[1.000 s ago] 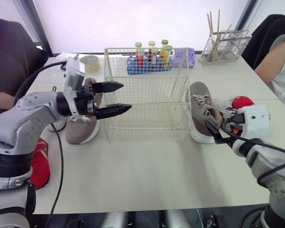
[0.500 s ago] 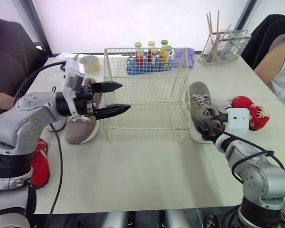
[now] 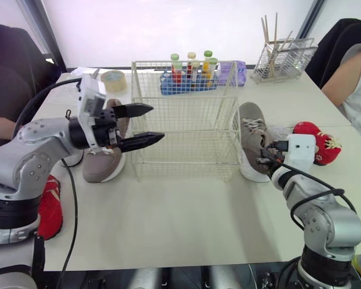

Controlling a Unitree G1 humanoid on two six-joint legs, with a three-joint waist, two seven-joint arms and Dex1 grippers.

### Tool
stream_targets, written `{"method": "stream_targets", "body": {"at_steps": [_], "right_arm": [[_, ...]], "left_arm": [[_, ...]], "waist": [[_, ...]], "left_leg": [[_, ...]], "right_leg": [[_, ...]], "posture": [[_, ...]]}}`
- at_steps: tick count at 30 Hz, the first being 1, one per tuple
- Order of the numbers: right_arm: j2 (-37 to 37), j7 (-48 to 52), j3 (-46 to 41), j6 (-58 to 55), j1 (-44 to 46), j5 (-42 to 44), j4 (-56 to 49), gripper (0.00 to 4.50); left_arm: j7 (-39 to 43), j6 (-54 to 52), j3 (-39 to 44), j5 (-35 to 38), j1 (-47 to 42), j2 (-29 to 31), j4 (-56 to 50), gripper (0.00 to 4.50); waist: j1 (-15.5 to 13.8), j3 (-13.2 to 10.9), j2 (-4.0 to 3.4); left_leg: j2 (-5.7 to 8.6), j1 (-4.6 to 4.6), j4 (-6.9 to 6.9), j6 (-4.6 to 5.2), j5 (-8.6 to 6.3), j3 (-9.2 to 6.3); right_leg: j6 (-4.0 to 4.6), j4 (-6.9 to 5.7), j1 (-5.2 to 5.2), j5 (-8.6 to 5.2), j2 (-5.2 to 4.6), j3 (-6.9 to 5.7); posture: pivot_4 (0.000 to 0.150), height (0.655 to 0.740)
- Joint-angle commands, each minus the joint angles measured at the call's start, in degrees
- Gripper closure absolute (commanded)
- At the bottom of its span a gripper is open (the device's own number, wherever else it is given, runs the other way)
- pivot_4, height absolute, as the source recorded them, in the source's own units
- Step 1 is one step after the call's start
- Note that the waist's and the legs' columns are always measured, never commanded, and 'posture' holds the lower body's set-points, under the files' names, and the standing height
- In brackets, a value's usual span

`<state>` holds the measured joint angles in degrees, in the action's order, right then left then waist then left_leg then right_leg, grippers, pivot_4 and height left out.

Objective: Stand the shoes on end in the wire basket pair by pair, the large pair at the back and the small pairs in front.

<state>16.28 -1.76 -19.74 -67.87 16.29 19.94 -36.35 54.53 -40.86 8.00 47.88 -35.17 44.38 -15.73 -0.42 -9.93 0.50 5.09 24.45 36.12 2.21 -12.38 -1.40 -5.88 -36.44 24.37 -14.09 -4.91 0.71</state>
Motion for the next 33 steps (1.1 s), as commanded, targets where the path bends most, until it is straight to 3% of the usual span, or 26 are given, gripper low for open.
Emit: {"method": "stream_targets", "body": {"at_steps": [1, 5, 10, 14, 17, 20, 26, 33], "right_arm": [[2.81, 0.65, -4.82, 0.06, 8.22, 1.79, -5.96, 4.31], [7.83, 0.23, -8.0, -1.2, 23.54, 2.44, -3.19, 4.31], [15.38, 6.12, -3.76, 4.66, 32.21, 1.94, 1.11, 4.31], [27.96, 26.15, 1.32, 20.62, 33.27, 3.16, 5.62, 4.31], [33.44, 36.17, 3.25, 30.79, 33.26, 2.91, 10.38, 4.31], [39.33, 50.0, 7.59, 48.98, 36.05, -0.65, 19.43, 4.31], [39.41, 62.34, 14.31, 72.53, 41.28, -4.94, 30.69, 4.31], [34.01, 67.26, 19.62, 87.54, 46.33, -7.4, 38.29, 4.31]], "left_arm": [[0.18, 0.35, 1.24, -0.03, -2.72, 0.51, 0.06, 0.0], [0.19, -0.25, 0.67, 0.41, -6.93, -0.45, 2.34, 0.0], [0.3, -1.12, 1.4, 1.54, -11.33, -1.95, 6.44, 0.0], [2.76, -4.11, 2.82, 3.88, -15.38, -0.85, 11.52, 0.0], [5.04, -5.78, 3.59, 4.47, -17.6, 0.78, 15.51, 0.0], [10.55, -7.18, 3.96, 2.47, -20.7, 6.61, 23.38, 0.0], [17.09, -7.74, 2.87, -2.01, -26.98, 14.59, 35.43, 0.0], [20.1, -8.12, 1.86, -4.68, -28.22, 14.51, 36.5, 0.0]], "waist": [[0.0, -0.02, -0.04], [0.03, -0.2, -0.28], [-0.03, -0.18, -0.26], [0.21, -0.25, -0.27], [0.82, -0.25, -0.25], [1.42, -0.3, -0.21], [1.62, -0.32, -0.21], [1.17, -0.39, -0.1]], "left_leg": [[0.0, 0.0, 0.0, 0.0, 0.0, 0.0], [0.03, 0.08, 0.02, -0.02, 0.03, 0.03], [-0.02, 0.04, -0.13, -0.06, 0.04, -0.05], [0.02, 0.06, 0.0, 0.01, 0.03, 0.02], [-0.02, 0.05, 0.04, 0.1, -0.02, 0.03], [-0.01, 0.05, 0.06, 0.1, -0.02, 0.04], [-0.06, 0.02, 0.03, 0.09, -0.02, 0.1], [-0.04, 0.05, 0.07, -0.03, 0.03, 0.06]], "right_leg": [[0.0, -0.02, 0.0, 0.0, 0.0, 0.0], [-0.01, -0.15, 0.16, 0.01, -0.02, 0.01], [-0.04, -0.17, 0.15, 0.0, 0.03, -0.08], [-0.06, -0.17, 0.09, 0.01, 0.0, -0.04], [-0.15, -0.13, 0.04, 0.0, 0.1, -0.06], [-0.18, -0.16, 0.04, 0.0, 0.11, -0.05], [-0.22, -0.18, 0.11, 0.01, 0.15, -0.04], [-0.22, -0.21, 0.12, 0.01, 0.06, 0.02]], "posture": [[0.15, 0.74], [0.15, 0.74], [0.15, 0.74], [0.15, 0.74], [0.15, 0.74], [0.15, 0.74], [0.15, 0.74], [0.15, 0.74]]}}
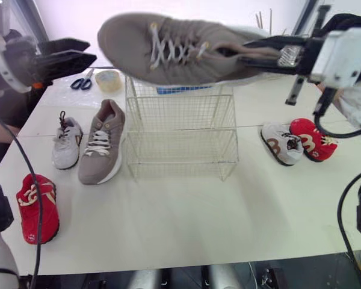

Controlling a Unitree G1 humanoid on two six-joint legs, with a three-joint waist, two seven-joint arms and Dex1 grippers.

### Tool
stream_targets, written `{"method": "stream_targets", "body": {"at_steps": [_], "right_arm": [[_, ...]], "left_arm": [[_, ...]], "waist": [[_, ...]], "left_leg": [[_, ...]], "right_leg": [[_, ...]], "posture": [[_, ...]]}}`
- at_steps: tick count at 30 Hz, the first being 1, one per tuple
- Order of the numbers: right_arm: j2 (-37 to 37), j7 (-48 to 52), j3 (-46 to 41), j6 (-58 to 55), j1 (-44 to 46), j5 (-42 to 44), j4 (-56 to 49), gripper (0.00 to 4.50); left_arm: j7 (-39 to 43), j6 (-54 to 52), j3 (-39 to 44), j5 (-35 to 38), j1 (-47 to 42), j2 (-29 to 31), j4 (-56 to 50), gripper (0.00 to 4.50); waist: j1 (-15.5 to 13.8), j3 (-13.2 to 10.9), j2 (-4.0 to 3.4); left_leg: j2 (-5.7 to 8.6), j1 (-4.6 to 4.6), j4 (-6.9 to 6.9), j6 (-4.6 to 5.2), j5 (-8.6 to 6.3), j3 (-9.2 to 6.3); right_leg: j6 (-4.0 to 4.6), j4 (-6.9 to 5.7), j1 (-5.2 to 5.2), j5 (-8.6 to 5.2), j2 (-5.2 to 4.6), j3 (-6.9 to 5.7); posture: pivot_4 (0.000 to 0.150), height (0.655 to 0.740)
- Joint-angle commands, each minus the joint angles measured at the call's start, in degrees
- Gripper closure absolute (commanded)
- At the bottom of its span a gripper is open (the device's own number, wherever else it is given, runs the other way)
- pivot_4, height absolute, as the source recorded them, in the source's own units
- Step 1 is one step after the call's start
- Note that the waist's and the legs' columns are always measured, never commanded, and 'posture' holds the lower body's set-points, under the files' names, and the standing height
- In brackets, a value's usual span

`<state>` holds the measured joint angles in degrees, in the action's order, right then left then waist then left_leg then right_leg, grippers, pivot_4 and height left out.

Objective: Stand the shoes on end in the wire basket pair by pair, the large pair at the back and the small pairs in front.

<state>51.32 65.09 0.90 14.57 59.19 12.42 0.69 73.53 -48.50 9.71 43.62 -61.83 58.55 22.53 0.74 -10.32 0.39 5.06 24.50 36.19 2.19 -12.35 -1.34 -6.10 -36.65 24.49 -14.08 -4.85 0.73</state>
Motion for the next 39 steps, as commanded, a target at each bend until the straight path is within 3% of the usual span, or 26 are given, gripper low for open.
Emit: {"method": "stream_targets", "body": {"at_steps": [1, 8, 11, 14, 17, 19, 21, 24, 28, 30, 35, 39], "right_arm": [[-1.7, 0.81, -0.42, 6.49, 4.0, -0.21, 1.99, 4.31], [-5.77, 2.08, 2.42, 11.91, 7.4, -1.48, 4.8, 4.31], [-6.24, 2.09, 2.69, 12.44, 8.0, -1.71, 5.17, 4.31], [-6.19, 1.82, 2.56, 11.89, 8.08, -1.96, 5.14, 4.31], [-6.08, 0.86, 1.77, 7.77, 7.27, -0.66, 4.28, 4.31], [-6.37, -0.57, 0.57, 1.25, 6.44, 1.95, 2.77, 4.31], [-6.03, -1.09, -0.69, -6.96, 5.35, 5.5, 0.32, 4.31], [-2.38, -3.81, -6.63, -33.46, 1.59, 19.72, -4.34, 2.91], [-1.75, -11.11, -16.31, -50.88, -1.75, 33.19, -4.79, 0.77], [-2.06, -14.55, -20.66, -58.1, -4.0, 39.44, -4.22, 0.09], [-7.4, -23.31, -26.42, -68.9, -10.04, 52.13, -5.74, 0.09], [-12.83, -26.83, -25.38, -69.37, -12.1, 55.23, -7.67, 0.09]], "left_arm": [[1.31, -0.66, 0.04, -0.51, -1.26, 0.02, -2.21, 0.0], [2.51, -3.58, -0.45, -0.08, 0.71, -2.62, -5.83, 0.0], [2.72, -4.46, -0.88, -0.06, 1.64, -3.23, -7.05, 0.9], [2.33, -5.57, -0.1, 0.55, 2.0, -3.79, -7.28, 2.32], [0.32, -7.58, 1.76, 2.17, 2.42, -5.01, -7.4, 3.46], [-2.59, -9.86, 3.99, 4.01, 2.73, -6.78, -7.86, 3.82], [-5.56, -11.51, 6.64, 5.84, 4.07, -8.91, -9.87, 3.84], [-14.62, -13.89, 13.73, 10.66, 7.58, -14.3, -16.07, 3.84], [-23.34, -15.76, 19.09, 16.51, 10.35, -19.02, -22.5, 3.84], [-27.59, -16.01, 21.02, 19.42, 11.48, -21.29, -25.08, 3.84], [-36.53, -14.85, 23.17, 26.78, 13.62, -26.69, -30.22, 3.84], [-41.2, -12.63, 22.86, 30.44, 14.25, -29.75, -31.57, 3.84]], "waist": [[0.0, -0.01, 0.01], [0.09, -0.02, 0.02], [0.06, -0.02, 0.03], [0.11, -0.03, 0.03], [0.1, -0.03, 0.03], [0.0, -0.03, 0.03], [-0.09, -0.03, 0.03], [-0.44, -0.03, 0.04], [-0.3, -0.2, 0.36], [-0.26, -0.2, 0.36], [0.0, -0.19, 0.37], [-0.08, -0.19, 0.36]], "left_leg": [[0.0, 0.0, 0.01, -0.02, 0.01, 0.0], [0.02, 0.01, 0.0, -0.22, 0.12, 0.0], [0.02, 0.02, 0.0, -0.24, 0.13, 0.0], [0.02, 0.01, 0.0, -0.25, 0.13, 0.0], [0.02, 0.01, 0.0, -0.24, 0.13, 0.0], [0.03, 0.01, 0.0, -0.24, 0.13, 0.0], [0.03, 0.01, 0.03, -0.17, 0.09, -0.02], [0.04, 0.02, 0.05, -0.11, 0.05, -0.07], [0.05, 0.08, 0.07, -0.03, 0.0, -0.14], [0.05, 0.07, 0.04, -0.04, 0.0, -0.14], [0.05, 0.03, 0.0, -0.05, 0.01, -0.12], [0.04, 0.01, 0.02, -0.09, 0.04, -0.1]], "right_leg": [[0.0, -0.01, 0.0, 0.0, -0.01, 0.0], [0.0, -0.2, 0.11, 0.0, -0.04, 0.01], [0.0, -0.32, 0.17, 0.0, -0.05, 0.01], [0.0, -0.35, 0.19, 0.0, -0.05, 0.01], [0.01, -0.4, 0.21, 0.0, -0.05, 0.01], [0.0, -0.41, 0.21, 0.0, -0.06, 0.02], [0.01, -0.42, 0.2, 0.0, -0.06, 0.02], [0.0, -0.44, 0.18, 0.0, -0.13, 0.02], [0.02, -0.39, 0.17, 0.0, -0.14, 0.0], [0.02, -0.36, 0.17, 0.0, -0.15, 0.01], [0.02, -0.35, 0.14, 0.0, -0.15, 0.02], [0.02, -0.42, 0.15, 0.0, -0.13, 0.02]], "posture": [[0.15, 0.74], [0.15, 0.74], [0.15, 0.74], [0.15, 0.74], [0.15, 0.74], [0.15, 0.74], [0.15, 0.74], [0.15, 0.74], [0.15, 0.74], [0.15, 0.74], [0.15, 0.74], [0.15, 0.74]]}}
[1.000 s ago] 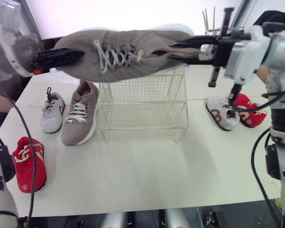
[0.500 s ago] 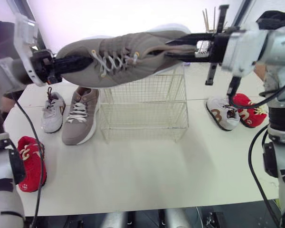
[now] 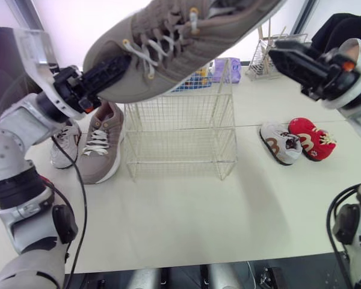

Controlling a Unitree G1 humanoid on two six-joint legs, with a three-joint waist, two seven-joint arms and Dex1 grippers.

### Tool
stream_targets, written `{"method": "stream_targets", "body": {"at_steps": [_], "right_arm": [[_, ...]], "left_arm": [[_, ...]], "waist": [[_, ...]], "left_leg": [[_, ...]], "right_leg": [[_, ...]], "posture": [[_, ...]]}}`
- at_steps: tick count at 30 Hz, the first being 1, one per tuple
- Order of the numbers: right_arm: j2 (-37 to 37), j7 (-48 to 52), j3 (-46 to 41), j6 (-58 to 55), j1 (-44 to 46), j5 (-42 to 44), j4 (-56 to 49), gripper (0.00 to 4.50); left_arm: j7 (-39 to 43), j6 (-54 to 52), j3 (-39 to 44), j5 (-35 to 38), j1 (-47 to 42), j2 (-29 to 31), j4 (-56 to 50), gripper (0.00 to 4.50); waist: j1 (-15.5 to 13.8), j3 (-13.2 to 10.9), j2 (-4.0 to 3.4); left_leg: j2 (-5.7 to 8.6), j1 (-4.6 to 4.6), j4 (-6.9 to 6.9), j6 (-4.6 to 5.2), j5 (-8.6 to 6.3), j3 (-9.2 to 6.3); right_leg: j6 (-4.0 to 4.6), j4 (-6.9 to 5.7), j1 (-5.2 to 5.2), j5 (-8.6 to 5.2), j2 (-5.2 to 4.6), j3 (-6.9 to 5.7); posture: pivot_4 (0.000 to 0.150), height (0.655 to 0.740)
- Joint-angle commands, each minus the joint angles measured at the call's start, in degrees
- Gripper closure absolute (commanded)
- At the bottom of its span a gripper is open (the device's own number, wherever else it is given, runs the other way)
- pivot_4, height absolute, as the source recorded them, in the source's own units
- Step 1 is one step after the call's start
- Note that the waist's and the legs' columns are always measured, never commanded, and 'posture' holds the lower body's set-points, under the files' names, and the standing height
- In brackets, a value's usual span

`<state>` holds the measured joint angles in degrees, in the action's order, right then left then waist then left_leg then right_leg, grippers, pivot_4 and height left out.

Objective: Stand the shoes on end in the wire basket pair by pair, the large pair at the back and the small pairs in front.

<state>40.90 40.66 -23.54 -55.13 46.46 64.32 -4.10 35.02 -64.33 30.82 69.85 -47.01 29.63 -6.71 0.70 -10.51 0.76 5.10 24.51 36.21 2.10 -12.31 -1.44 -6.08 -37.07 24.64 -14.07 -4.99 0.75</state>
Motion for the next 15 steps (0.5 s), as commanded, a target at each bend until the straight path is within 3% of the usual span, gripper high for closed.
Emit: {"method": "stream_targets", "body": {"at_steps": [1, 9, 15], "right_arm": [[-3.96, -3.3, -0.6, 0.71, 0.82, 4.02, -3.18, 0.09], [-13.52, -5.78, 3.77, 4.67, 8.29, 5.51, -3.65, 0.09], [-15.47, -5.74, 4.61, 6.84, 11.83, 4.49, -1.1, 0.09]], "left_arm": [[-3.51, 3.61, 1.52, 4.91, -0.43, -1.45, -2.55, 3.84], [-8.65, 6.28, -1.34, 8.56, 1.93, -4.88, -3.99, 3.84], [-12.26, 7.51, -2.52, 12.19, 4.01, -5.94, -4.93, 3.84]], "waist": [[-0.04, 0.0, 0.0], [-0.04, 0.0, 0.0], [-0.13, 0.02, 0.03]], "left_leg": [[0.0, 0.0, 0.01, 0.0, 0.0, 0.0], [0.02, 0.0, 0.04, 0.0, 0.0, 0.01], [0.05, 0.01, 0.06, -0.01, 0.0, 0.0]], "right_leg": [[0.0, 0.0, 0.0, 0.0, 0.0, 0.0], [0.0, 0.0, -0.01, 0.0, 0.02, 0.0], [0.0, 0.03, -0.04, 0.0, 0.0, -0.01]], "posture": [[0.15, 0.74], [0.15, 0.74], [0.15, 0.74]]}}
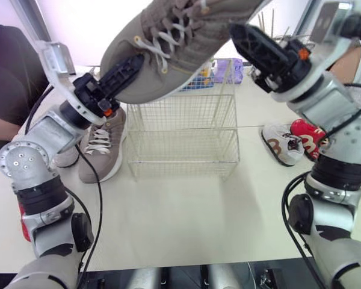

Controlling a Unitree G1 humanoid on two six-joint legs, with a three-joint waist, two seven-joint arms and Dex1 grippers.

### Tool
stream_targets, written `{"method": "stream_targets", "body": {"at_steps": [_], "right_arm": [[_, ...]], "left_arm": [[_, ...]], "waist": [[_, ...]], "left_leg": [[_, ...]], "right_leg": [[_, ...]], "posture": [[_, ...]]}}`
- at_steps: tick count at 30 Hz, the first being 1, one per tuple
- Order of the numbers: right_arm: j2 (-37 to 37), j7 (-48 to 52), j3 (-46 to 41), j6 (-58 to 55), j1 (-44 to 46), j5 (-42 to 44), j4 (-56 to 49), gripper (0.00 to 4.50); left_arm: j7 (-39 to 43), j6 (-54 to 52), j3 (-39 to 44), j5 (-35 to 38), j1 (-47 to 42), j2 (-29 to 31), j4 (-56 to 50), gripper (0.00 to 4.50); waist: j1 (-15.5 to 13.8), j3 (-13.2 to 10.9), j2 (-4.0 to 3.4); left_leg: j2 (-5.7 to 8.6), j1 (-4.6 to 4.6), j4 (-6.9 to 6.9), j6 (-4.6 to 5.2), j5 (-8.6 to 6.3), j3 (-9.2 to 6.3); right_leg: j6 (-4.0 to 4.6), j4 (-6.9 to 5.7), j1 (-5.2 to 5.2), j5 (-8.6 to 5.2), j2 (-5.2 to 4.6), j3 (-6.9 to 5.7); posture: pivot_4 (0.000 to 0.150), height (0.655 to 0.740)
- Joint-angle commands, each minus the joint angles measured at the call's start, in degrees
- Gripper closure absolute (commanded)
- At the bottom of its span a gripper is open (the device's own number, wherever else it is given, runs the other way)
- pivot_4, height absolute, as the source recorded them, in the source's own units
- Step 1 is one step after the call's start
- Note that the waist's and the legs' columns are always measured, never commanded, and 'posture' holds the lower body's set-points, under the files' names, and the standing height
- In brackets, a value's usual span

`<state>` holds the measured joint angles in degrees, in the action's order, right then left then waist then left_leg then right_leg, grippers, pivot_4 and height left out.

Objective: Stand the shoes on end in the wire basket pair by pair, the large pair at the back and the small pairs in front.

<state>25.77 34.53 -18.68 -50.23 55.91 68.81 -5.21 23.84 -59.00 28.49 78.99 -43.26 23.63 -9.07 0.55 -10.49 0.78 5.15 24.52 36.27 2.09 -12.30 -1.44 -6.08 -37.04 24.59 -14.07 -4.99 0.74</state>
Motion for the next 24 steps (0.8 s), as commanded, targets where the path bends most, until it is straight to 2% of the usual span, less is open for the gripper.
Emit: {"method": "stream_targets", "body": {"at_steps": [1, 6, 7, 10, 11, 12, 14, 17, 22, 24], "right_arm": [[-0.48, 0.65, 0.19, 2.31, 2.8, -0.38, 0.23, 0.09], [-2.69, 1.56, 1.48, 3.72, 5.07, -0.93, 1.9, 0.09], [-2.83, 1.78, 1.72, 3.88, 5.36, -1.26, 2.19, 0.31], [-3.07, 2.04, 2.08, 4.05, 6.23, -1.69, 3.07, 1.38], [-3.03, 2.34, 2.16, 4.08, 6.46, -1.85, 3.38, 1.97], [-2.96, 2.53, 2.19, 4.13, 6.73, -2.07, 3.72, 2.3], [-2.73, 2.82, 2.22, 4.15, 7.23, -2.45, 4.42, 2.67], [-1.86, 3.6, 2.56, 3.8, 7.83, -3.34, 5.14, 2.81], [0.95, 7.6, 3.69, 3.31, 9.29, -5.58, 7.09, 2.81], [3.71, 11.69, 4.59, 3.59, 11.23, -7.98, 10.55, 2.81]], "left_arm": [[-1.64, 2.36, -0.39, 3.68, 0.66, 0.0, -2.83, 3.84], [-3.12, 3.62, -2.22, 4.83, 3.82, -0.03, -4.36, 3.84], [-3.33, 3.93, -2.55, 5.02, 4.24, 0.0, -4.54, 3.84], [-4.03, 4.92, -3.57, 5.82, 5.59, 0.18, -5.34, 3.84], [-4.27, 5.16, -3.95, 5.93, 6.02, 0.26, -5.61, 3.84], [-4.42, 5.21, -4.45, 5.8, 6.59, 0.56, -6.14, 3.84], [-4.55, 5.22, -5.39, 5.57, 7.6, 1.34, -7.05, 3.84], [-5.01, 4.99, -6.47, 5.03, 8.71, 3.07, -7.71, 3.84], [-3.71, 4.05, -7.2, 3.56, 10.04, 9.04, -7.91, 1.48], [-0.96, 3.79, -6.62, 1.53, 11.31, 13.45, -8.67, 0.55]], "waist": [[0.07, 0.0, 0.0], [0.3, 0.0, 0.0], [0.25, 0.0, 0.0], [0.12, 0.0, 0.0], [0.04, 0.0, 0.0], [0.05, 0.0, 0.0], [0.09, 0.0, 0.0], [0.15, 0.0, 0.0], [0.2, -0.01, -0.02], [0.25, -0.01, -0.02]], "left_leg": [[0.01, 0.0, 0.0, 0.0, 0.0, 0.0], [-0.01, -0.01, -0.04, 0.0, 0.0, 0.0], [-0.01, -0.01, -0.05, 0.0, 0.0, 0.0], [-0.01, -0.01, -0.05, 0.0, 0.0, 0.01], [-0.01, 0.0, -0.03, 0.0, 0.0, 0.0], [-0.01, -0.01, -0.02, 0.01, 0.0, 0.0], [0.0, -0.01, -0.02, 0.01, 0.0, 0.0], [-0.01, -0.01, -0.04, 0.01, -0.01, 0.0], [-0.01, -0.01, -0.06, 0.01, -0.01, 0.0], [-0.01, -0.01, -0.09, 0.01, -0.01, 0.0]], "right_leg": [[0.0, 0.0, 0.0, 0.0, -0.01, 0.01], [0.0, -0.02, 0.04, 0.0, 0.02, 0.01], [0.0, -0.03, 0.05, 0.0, 0.02, 0.01], [0.0, -0.02, 0.05, 0.0, 0.02, 0.01], [0.0, -0.01, 0.03, 0.0, 0.02, 0.01], [0.0, 0.0, 0.02, 0.0, 0.01, 0.01], [0.0, 0.01, 0.02, 0.0, 0.01, 0.01], [0.01, 0.01, 0.02, 0.0, 0.01, 0.01], [0.01, 0.01, 0.04, 0.0, 0.01, 0.01], [0.02, 0.03, 0.05, -0.01, 0.02, 0.01]], "posture": [[0.15, 0.74], [0.15, 0.74], [0.15, 0.74], [0.15, 0.74], [0.15, 0.74], [0.15, 0.74], [0.15, 0.74], [0.15, 0.74], [0.15, 0.74], [0.15, 0.74]]}}
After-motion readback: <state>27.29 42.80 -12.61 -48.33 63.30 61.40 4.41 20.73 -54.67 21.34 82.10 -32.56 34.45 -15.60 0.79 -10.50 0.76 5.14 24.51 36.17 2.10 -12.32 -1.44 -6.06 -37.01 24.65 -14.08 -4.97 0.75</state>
